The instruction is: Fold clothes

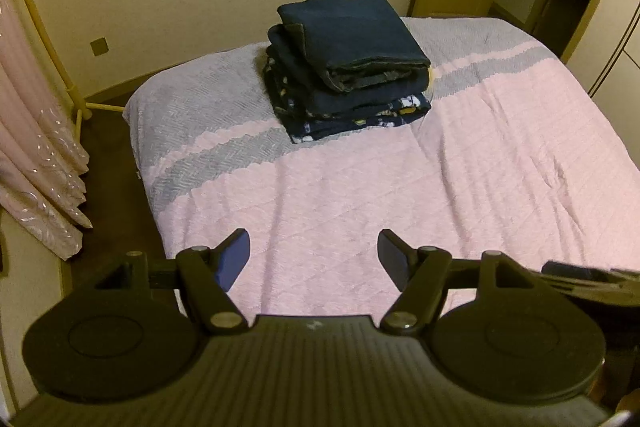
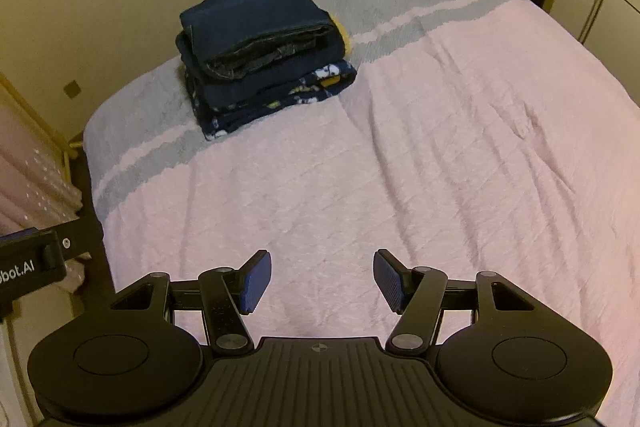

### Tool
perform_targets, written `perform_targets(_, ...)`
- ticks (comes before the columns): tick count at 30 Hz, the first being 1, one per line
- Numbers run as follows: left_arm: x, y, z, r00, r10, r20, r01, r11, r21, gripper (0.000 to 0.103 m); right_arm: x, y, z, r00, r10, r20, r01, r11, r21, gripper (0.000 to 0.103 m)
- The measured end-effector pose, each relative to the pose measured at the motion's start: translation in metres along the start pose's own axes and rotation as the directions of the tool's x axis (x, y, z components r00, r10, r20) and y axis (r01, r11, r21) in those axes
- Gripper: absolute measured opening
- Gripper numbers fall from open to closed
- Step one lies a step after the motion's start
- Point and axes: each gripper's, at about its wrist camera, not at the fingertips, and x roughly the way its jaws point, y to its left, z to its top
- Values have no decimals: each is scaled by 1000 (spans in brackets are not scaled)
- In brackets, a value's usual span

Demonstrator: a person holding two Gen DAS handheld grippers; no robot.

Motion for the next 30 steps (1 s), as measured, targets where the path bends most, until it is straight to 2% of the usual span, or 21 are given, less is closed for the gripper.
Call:
perform_targets(13,21,-26,8,999,30,-24,-30,999,-12,67,12,-23,25,999,41,1,-41,999,-32,61)
perform_targets(30,67,-48,29,997,50,-61,-52,998,-21,67,55,-43,61,998,63,-30,-65,997,-48,61)
